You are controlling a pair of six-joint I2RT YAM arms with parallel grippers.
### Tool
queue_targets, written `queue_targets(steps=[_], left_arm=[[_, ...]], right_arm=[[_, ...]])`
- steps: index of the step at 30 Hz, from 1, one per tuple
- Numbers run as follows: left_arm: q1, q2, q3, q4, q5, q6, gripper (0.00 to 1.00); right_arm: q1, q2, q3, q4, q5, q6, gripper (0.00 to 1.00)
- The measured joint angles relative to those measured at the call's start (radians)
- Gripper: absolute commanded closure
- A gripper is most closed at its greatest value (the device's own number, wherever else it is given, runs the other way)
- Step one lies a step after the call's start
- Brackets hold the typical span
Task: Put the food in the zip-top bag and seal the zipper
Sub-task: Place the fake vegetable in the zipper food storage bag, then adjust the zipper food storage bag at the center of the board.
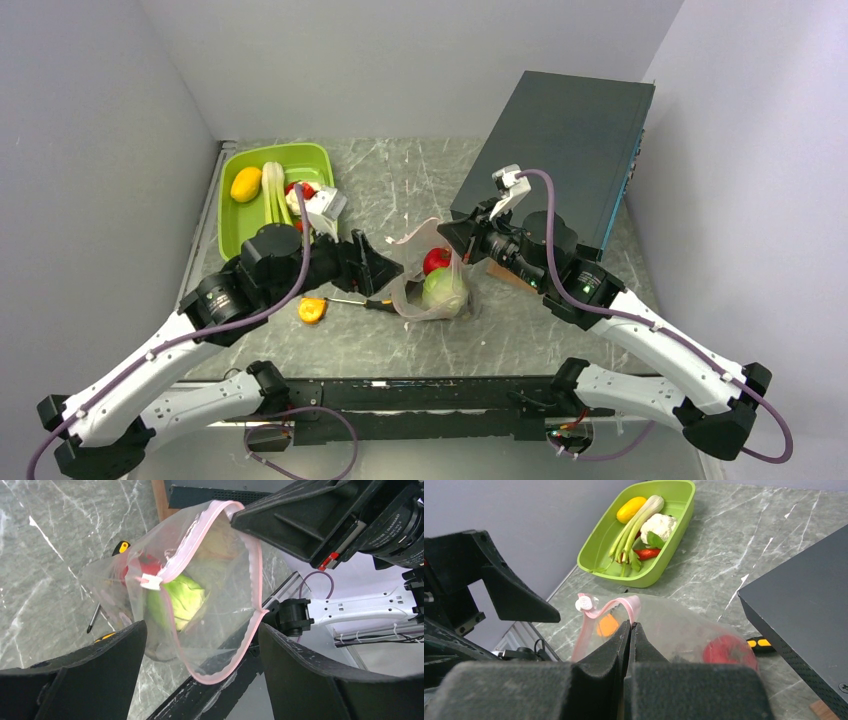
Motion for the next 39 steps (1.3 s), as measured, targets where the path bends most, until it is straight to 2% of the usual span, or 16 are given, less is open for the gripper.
queue_targets(steps=[7, 10, 11, 12, 14, 15, 19, 24, 26, 28, 31, 35, 39], left_arm=[[-0.001, -0.039, -0.157, 0.021, 0.042, -0.092, 0.26], [-0.001, -0.008, -0.209, 0.025, 0.058, -0.125, 0.36], [-0.001, 0.005, -0.219, 0.026, 0.064, -0.133, 0.44], [-0.001, 0.020, -0.225, 0.025, 0.072, -0.142, 0.58], [-0.001, 0.043, -0.229, 0.038, 0.095, -0.150, 0.96], [-0.001, 0.052, -0.229, 0.049, 0.102, -0.159, 1.00], [-0.002, 0.079, -0.186, 0.060, 0.127, -0.124, 1.00], [-0.002, 0.164, 0.118, 0.058, 0.155, -0.087, 1.00], [-0.002, 0.166, 0.167, 0.117, 0.178, -0.098, 1.00], [-0.002, 0.142, 0.135, 0.203, 0.211, -0.126, 1.00], [-0.003, 0.098, 0.006, 0.278, 0.233, -0.171, 1.00], [-0.003, 0.087, -0.119, 0.256, 0.222, -0.208, 1.00], [-0.003, 0.077, -0.135, 0.240, 0.197, -0.215, 1.00]], right_arm=[[0.000, 0.000, 0.000, 0.000, 0.000, -0.008, 1.00], [0.000, 0.000, 0.000, 0.000, 0.000, -0.014, 1.00], [0.000, 0.000, 0.000, -0.001, 0.000, -0.016, 1.00], [0.000, 0.000, 0.000, -0.002, 0.000, -0.018, 1.00], [0.000, 0.000, 0.000, -0.007, -0.001, -0.024, 1.00], [0.000, 0.000, 0.000, -0.009, -0.003, -0.031, 1.00], [0.003, 0.001, 0.019, -0.049, -0.009, -0.069, 1.00], [0.005, 0.016, 0.129, -0.138, 0.028, -0.126, 1.00], [0.005, 0.006, 0.165, -0.147, 0.036, -0.134, 1.00], [0.005, -0.022, 0.182, -0.150, 0.037, -0.137, 1.00], [0.008, -0.060, 0.180, -0.165, 0.038, -0.137, 1.00], [0.008, -0.069, 0.150, -0.174, 0.055, -0.137, 1.00], [0.008, -0.053, 0.126, -0.221, 0.067, -0.141, 1.00]])
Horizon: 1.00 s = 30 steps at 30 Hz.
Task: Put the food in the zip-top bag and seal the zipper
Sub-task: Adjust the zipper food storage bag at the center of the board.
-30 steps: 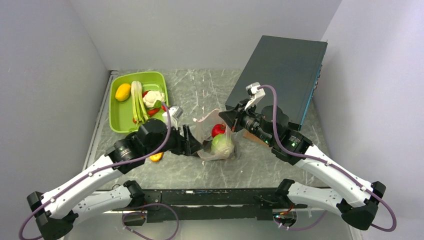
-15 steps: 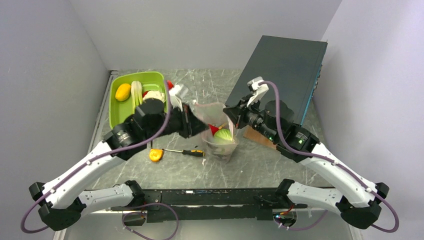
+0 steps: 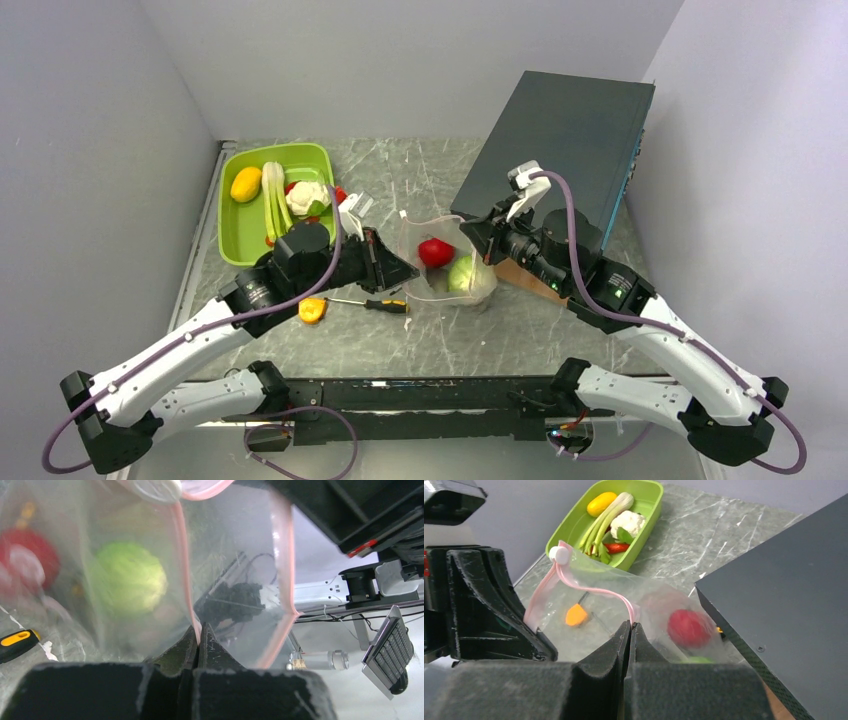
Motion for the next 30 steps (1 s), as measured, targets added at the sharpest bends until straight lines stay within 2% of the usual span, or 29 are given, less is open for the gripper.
queue_targets(steps=[17, 18, 21, 24, 27, 30], left_arm=[[0.000, 0.058, -0.005, -0.047, -0.087, 0.013, 1.00], [0.000, 0.053, -0.005, -0.047, -0.093, 0.013, 1.00], [0.000, 0.032, -0.005, -0.045, -0.106, 0.013, 1.00], [0.000, 0.024, -0.005, -0.043, -0.111, 0.014, 1.00], [0.000, 0.027, -0.005, -0.044, -0.111, 0.016, 1.00], [0.000, 0.027, -0.005, -0.043, -0.111, 0.017, 1.00]], right_arm=[[0.000, -0.018, -0.058, -0.009, 0.057, -0.030, 1.00], [0.000, -0.016, -0.057, -0.009, 0.056, -0.039, 0.97], [0.000, 0.007, -0.039, -0.018, 0.045, -0.076, 0.74], [0.012, 0.057, 0.007, -0.056, 0.047, -0.113, 0.56], [0.047, 0.096, 0.037, -0.092, 0.074, -0.140, 0.43], [0.085, 0.112, 0.043, -0.129, 0.111, -0.162, 0.39]])
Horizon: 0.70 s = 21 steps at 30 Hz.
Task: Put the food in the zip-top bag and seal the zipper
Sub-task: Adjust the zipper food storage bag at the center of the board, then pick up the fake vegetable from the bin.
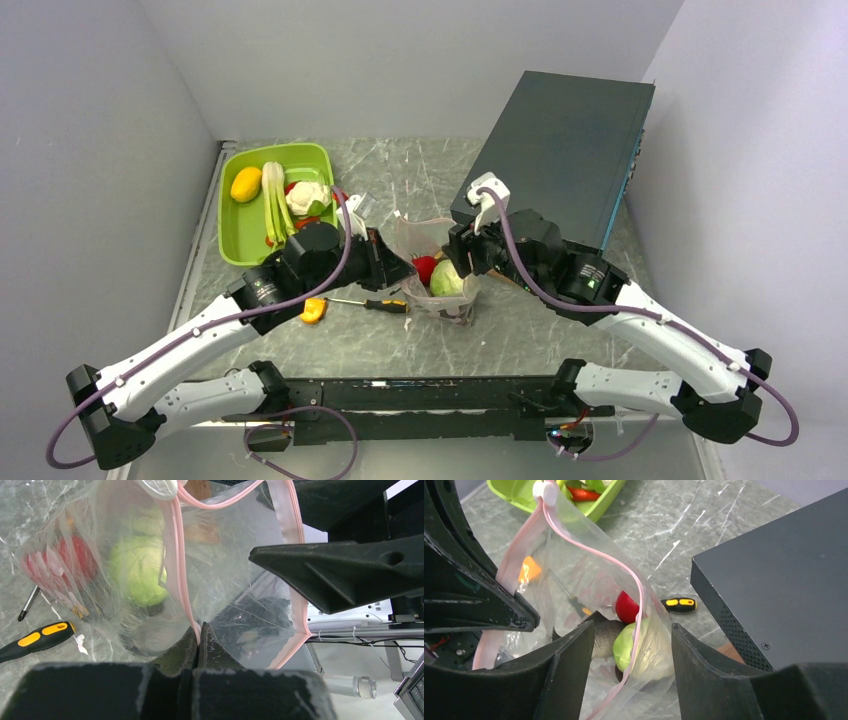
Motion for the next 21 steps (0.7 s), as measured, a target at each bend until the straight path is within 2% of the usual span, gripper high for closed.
queue_targets(steps=[2, 4, 5, 8, 9, 10, 12, 15, 21], left_arm=[[0.000, 0.000, 0.000, 0.000, 0.000, 0.000, 1.00], [0.000, 0.000, 0.000, 0.000, 0.000, 0.000, 1.00], [0.000, 0.000, 0.000, 0.000, 0.000, 0.001, 1.00], [0.000, 0.000, 0.000, -0.001, 0.000, 0.003, 0.98], [0.000, 0.000, 0.000, -0.001, 0.000, 0.003, 0.87], [0.000, 0.000, 0.000, -0.002, 0.001, 0.005, 0.71], [0.000, -0.001, 0.000, -0.007, 0.001, 0.021, 0.46], [0.000, -0.008, 0.007, -0.042, 0.004, 0.056, 0.31], [0.000, -0.084, 0.055, -0.184, -0.067, 0.143, 0.12]], right_arm=[[0.019, 0.008, 0.004, -0.021, 0.019, -0.011, 0.40], [0.032, 0.021, 0.013, -0.037, 0.044, -0.018, 0.44], [0.040, 0.030, 0.018, -0.039, 0.065, -0.021, 0.51], [0.060, 0.058, 0.025, -0.049, 0.134, -0.028, 0.97], [0.065, 0.067, 0.028, -0.051, 0.153, -0.037, 1.00], [0.072, 0.075, 0.030, -0.051, 0.174, -0.034, 1.00], [0.086, 0.079, 0.030, -0.050, 0.196, -0.029, 1.00], [0.092, 0.062, 0.029, -0.030, 0.200, -0.029, 1.00], [0.093, 0.014, 0.013, 0.020, 0.198, -0.039, 1.00]])
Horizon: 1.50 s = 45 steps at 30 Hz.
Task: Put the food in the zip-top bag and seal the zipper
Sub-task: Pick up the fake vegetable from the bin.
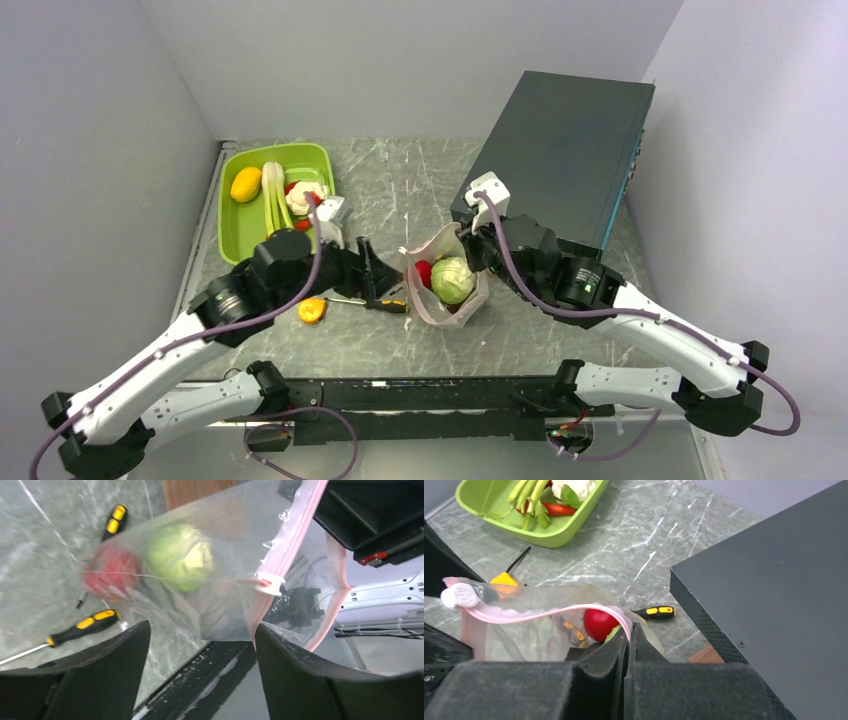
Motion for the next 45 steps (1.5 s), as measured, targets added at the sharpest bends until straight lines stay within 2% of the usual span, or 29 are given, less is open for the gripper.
queue_targets(steps=[6, 12, 14, 20, 23, 27, 33, 39, 45], left_arm=[[0.006, -0.162, 0.004, -0.102, -0.151, 0.081, 0.01], [0.095, -0.249, -0.023, -0.183, -0.306, 0.134, 0.00], [0.168, -0.254, -0.044, -0.196, -0.319, 0.154, 0.00], [0.569, -0.123, -0.092, -0.172, -0.187, 0.155, 0.00], [0.693, -0.006, -0.107, -0.112, -0.106, 0.083, 0.00], [0.798, 0.159, -0.111, -0.004, 0.010, -0.071, 0.00], [0.857, 0.354, -0.111, 0.173, 0.105, -0.306, 0.00], [0.858, 0.502, -0.111, 0.319, 0.073, -0.547, 0.00], [0.843, 0.605, -0.098, 0.337, -0.065, -0.698, 0.00]], right_arm=[[0.000, 0.000, -0.042, 0.043, -0.006, -0.006, 1.00], [0.000, -0.009, -0.060, 0.083, -0.029, -0.010, 1.00], [0.000, -0.012, -0.063, 0.089, -0.036, -0.010, 1.00], [0.000, -0.011, -0.063, 0.101, -0.062, -0.013, 1.00], [0.000, -0.006, -0.063, 0.101, -0.071, -0.013, 1.00], [0.000, 0.001, -0.058, 0.102, -0.084, -0.013, 1.00], [0.000, 0.009, -0.048, 0.102, -0.089, -0.013, 1.00], [0.000, 0.013, -0.047, 0.104, -0.092, -0.013, 1.00], [0.000, 0.013, -0.047, 0.108, -0.097, -0.013, 1.00]])
